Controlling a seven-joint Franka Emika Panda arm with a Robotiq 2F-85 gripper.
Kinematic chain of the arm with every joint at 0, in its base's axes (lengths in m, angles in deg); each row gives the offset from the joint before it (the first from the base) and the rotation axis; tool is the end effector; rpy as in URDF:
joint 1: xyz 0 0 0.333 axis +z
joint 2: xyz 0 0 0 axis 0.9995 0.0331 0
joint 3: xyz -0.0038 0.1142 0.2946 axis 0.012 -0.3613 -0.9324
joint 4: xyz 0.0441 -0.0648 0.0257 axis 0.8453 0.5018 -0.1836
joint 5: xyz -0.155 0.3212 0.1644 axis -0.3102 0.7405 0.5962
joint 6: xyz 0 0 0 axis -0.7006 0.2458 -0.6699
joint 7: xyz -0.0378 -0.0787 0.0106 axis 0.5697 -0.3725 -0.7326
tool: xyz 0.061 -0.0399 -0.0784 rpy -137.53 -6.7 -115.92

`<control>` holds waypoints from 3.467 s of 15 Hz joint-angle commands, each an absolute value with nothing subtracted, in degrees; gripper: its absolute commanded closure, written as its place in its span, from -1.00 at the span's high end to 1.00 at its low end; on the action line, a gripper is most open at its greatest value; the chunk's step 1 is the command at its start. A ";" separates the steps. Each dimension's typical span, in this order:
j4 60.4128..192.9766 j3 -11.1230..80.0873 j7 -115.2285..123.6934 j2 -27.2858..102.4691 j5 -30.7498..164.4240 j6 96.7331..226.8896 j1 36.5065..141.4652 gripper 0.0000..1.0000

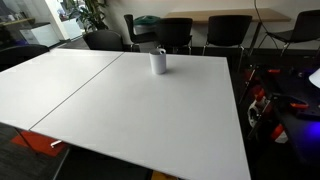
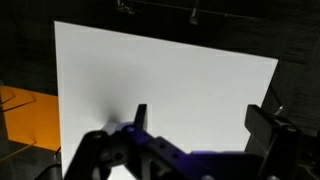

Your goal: Take the marker out of the mug

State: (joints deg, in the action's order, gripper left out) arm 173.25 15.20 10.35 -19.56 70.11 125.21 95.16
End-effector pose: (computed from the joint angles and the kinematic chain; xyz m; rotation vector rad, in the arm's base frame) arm 0.3095 0.1433 0.5357 2.9665 0.2046 0.0305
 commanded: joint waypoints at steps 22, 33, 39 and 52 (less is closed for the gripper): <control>156.01 29.74 9.70 0.84 69.50 134.04 85.99 1.00; 155.61 34.00 9.80 12.52 67.27 146.63 83.18 1.00; 156.51 36.01 8.20 18.17 68.00 151.78 82.36 1.00; 156.36 36.83 7.77 23.63 68.54 154.93 82.08 1.00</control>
State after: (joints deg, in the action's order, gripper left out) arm 156.50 36.82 7.81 23.63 68.53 155.13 82.09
